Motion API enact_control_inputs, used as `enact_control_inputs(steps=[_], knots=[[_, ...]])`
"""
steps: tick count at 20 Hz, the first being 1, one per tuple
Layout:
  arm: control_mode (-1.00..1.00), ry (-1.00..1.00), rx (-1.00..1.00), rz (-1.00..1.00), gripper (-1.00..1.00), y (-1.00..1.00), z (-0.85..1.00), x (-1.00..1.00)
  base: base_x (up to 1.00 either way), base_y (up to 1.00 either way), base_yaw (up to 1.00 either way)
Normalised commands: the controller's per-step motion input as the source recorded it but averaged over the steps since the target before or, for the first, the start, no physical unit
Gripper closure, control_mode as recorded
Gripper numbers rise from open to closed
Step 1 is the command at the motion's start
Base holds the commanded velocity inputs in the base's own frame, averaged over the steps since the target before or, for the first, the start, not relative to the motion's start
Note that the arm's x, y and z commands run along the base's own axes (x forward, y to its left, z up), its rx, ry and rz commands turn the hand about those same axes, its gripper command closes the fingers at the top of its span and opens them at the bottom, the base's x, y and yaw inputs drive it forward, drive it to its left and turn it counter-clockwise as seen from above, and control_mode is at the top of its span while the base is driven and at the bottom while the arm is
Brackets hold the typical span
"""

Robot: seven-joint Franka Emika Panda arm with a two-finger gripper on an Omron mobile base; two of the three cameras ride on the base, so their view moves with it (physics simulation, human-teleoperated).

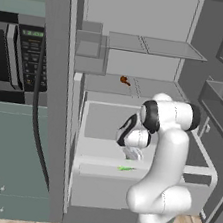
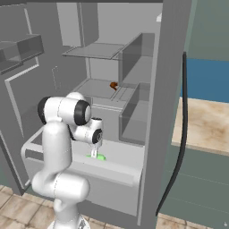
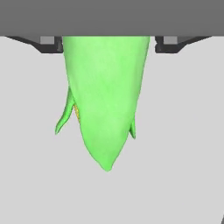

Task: Place the corn and onion inside the fridge drawer. Close the drawer after placing the vegetables.

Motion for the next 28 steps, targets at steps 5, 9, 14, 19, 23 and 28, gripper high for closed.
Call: enact_control_inputs(steps=[5,9,14,19,23,28], knots=[[-1.00,-0.03,0.00,0.00,-1.00,0.00,0.97,0.28,0.00,0.00,0.00],[-1.00,-0.14,0.00,0.00,-1.00,0.00,1.00,0.05,0.00,0.00,0.00],[-1.00,-0.25,0.01,-0.16,-1.00,0.00,0.85,-0.36,0.00,0.00,0.00],[-1.00,-0.24,0.05,-0.40,-1.00,0.07,0.67,-0.98,0.00,0.00,0.00],[-1.00,-0.21,0.03,-0.36,-1.00,0.03,0.67,-1.00,0.00,0.00,0.00],[-1.00,-0.15,0.01,-0.38,-1.00,0.17,0.62,-0.99,0.00,0.00,0.00]])
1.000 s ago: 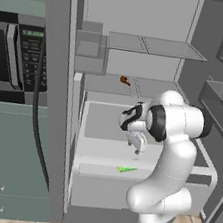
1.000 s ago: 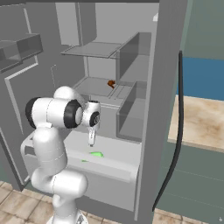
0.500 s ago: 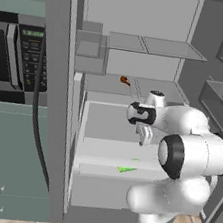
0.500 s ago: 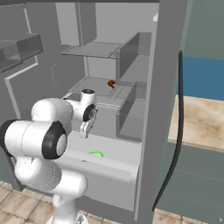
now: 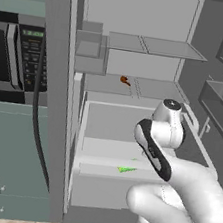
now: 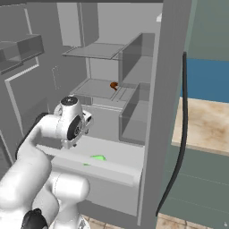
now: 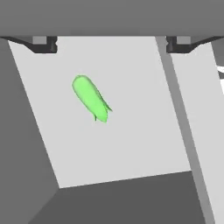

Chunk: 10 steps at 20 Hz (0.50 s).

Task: Place the corn and onion inside the fridge drawer. Close the drawer after placing the vegetables.

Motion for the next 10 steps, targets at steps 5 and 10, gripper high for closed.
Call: enact_control_inputs(steps=[5,10], knots=[[-1.00,-0.07,0.00,-0.36,-1.00,0.18,0.56,-0.78,0.00,0.00,0.00],[-1.00,-0.03,0.03,-0.22,-1.00,0.01,0.41,-0.38,0.00,0.00,0.00]])
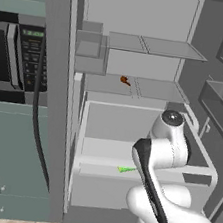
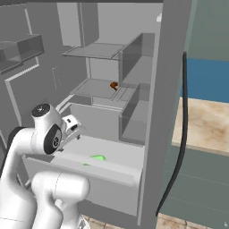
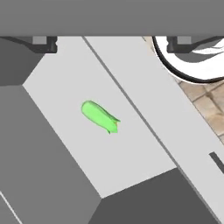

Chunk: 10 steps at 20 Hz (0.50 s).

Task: Place the corn and onion inside the fridge drawer. Close the drawer after placing the vegetables.

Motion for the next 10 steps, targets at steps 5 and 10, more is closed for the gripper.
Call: enact_control_inputs(steps=[5,10], knots=[[-1.00,0.00,0.03,0.00,-1.00,-0.08,0.61,-0.15,0.00,0.00,0.00],[-1.00,0.04,-0.03,0.00,-1.00,0.11,0.13,-0.09,0.00,0.00,0.00]])
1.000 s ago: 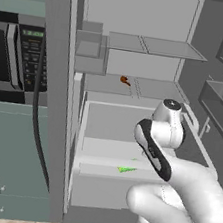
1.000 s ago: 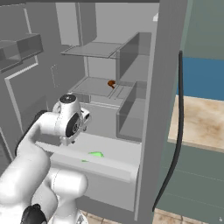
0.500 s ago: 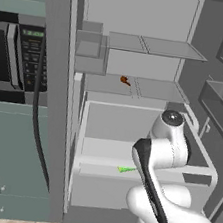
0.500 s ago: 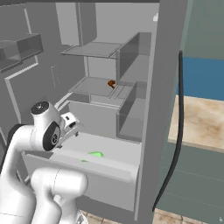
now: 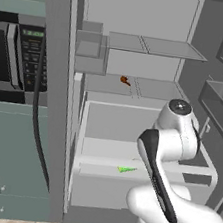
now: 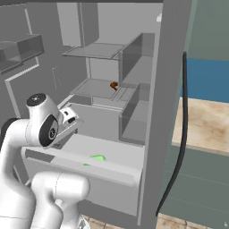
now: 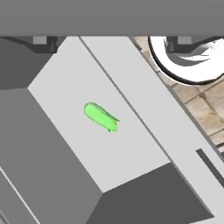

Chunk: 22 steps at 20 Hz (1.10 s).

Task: Place the corn and onion inside the fridge drawer. Close the drawer after placing the vegetables.

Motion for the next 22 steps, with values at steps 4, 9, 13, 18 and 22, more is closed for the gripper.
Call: enact_control_inputs(steps=[4,9,13,18,22], knots=[[1.00,-0.01,-0.04,0.00,-1.00,0.18,-0.06,-0.11,-0.25,0.00,0.00],[1.00,0.00,0.00,0.00,-1.00,0.00,0.00,0.00,-1.00,-0.13,-0.03],[1.00,0.00,0.00,0.00,-1.00,0.00,0.00,0.00,-1.00,-0.36,-0.11],[1.00,0.00,0.00,0.00,-1.00,0.00,0.00,0.00,-0.64,-0.91,-0.13],[1.00,0.00,0.00,0.00,-1.00,0.00,0.00,0.00,-0.05,-1.00,-0.07]])
